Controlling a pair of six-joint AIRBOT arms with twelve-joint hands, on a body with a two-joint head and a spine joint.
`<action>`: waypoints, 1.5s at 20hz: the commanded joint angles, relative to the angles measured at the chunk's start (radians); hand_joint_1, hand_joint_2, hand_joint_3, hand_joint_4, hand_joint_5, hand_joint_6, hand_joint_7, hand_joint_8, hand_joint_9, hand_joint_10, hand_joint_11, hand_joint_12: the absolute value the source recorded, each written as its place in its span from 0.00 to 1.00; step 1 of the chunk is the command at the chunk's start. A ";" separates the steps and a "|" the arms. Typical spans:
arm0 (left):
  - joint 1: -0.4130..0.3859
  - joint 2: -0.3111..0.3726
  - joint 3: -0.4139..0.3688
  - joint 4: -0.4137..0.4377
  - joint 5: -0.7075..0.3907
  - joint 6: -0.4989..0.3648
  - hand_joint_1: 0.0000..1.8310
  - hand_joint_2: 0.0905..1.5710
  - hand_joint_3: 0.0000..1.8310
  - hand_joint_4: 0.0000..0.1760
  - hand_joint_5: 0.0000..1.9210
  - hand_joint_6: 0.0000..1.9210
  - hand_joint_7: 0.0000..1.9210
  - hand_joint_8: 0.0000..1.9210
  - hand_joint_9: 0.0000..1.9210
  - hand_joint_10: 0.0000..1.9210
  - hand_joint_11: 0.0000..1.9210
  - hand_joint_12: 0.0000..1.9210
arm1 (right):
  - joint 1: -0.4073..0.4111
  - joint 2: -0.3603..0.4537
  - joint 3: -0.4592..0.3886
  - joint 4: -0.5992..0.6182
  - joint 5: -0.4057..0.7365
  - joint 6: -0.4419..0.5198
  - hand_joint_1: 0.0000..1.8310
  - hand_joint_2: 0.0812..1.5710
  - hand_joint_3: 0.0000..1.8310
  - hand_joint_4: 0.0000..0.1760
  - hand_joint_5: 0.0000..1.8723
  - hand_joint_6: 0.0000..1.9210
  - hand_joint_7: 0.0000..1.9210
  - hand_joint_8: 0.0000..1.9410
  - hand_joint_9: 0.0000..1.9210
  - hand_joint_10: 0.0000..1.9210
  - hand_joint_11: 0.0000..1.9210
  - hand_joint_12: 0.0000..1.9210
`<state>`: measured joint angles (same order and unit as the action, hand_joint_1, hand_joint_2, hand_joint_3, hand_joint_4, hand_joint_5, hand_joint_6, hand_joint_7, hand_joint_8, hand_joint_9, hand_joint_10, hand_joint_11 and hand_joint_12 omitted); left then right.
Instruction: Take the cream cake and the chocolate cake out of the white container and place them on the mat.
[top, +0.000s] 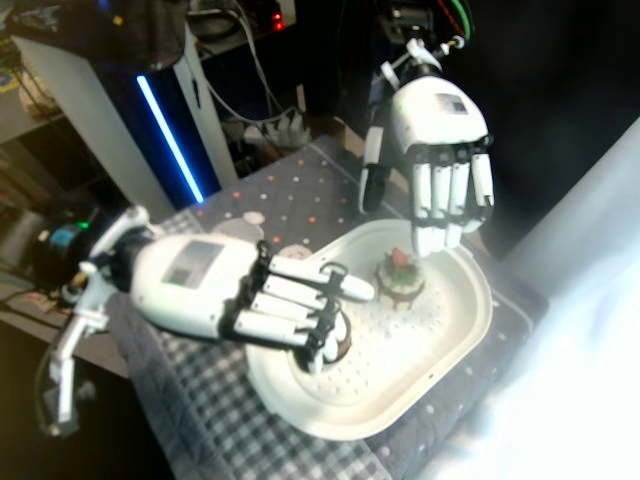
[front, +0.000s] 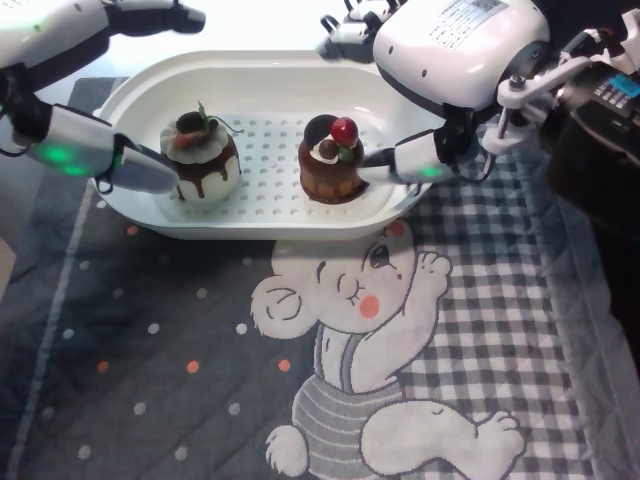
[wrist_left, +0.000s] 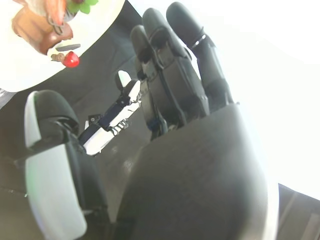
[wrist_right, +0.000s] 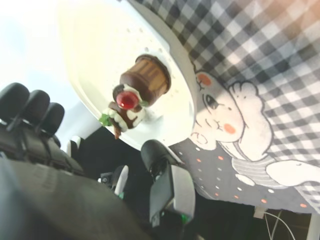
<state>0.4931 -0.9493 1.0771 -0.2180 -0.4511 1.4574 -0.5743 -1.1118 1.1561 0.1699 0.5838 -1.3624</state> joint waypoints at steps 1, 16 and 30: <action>-0.010 -0.005 0.005 0.002 -0.106 0.002 0.44 0.50 0.01 0.00 0.16 0.02 0.09 0.00 0.11 0.03 0.00 0.57 | 0.020 -0.007 0.004 -0.010 0.103 0.000 0.46 0.50 0.00 0.00 0.34 0.01 0.22 0.00 0.22 0.13 0.05 0.77; 0.004 -0.127 0.153 -0.092 0.048 0.002 0.42 0.50 0.00 0.00 0.19 0.01 0.23 0.02 0.25 0.06 0.02 0.70 | 0.061 -0.124 0.097 0.042 -0.006 -0.008 0.44 0.50 0.00 0.00 0.29 0.00 0.30 0.00 0.30 0.08 0.09 0.70; 0.020 -0.201 0.227 -0.131 0.098 0.001 0.48 0.57 0.00 0.00 0.23 0.01 0.25 0.00 0.26 0.05 0.01 0.71 | 0.061 -0.165 0.114 0.190 -0.071 -0.231 0.46 0.51 0.00 0.00 0.33 0.00 0.35 0.01 0.37 0.04 0.13 0.72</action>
<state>0.5190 -1.1465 1.2984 -0.3485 -0.2523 1.4570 -0.5274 -1.2732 1.2709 0.3744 0.4095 -1.5879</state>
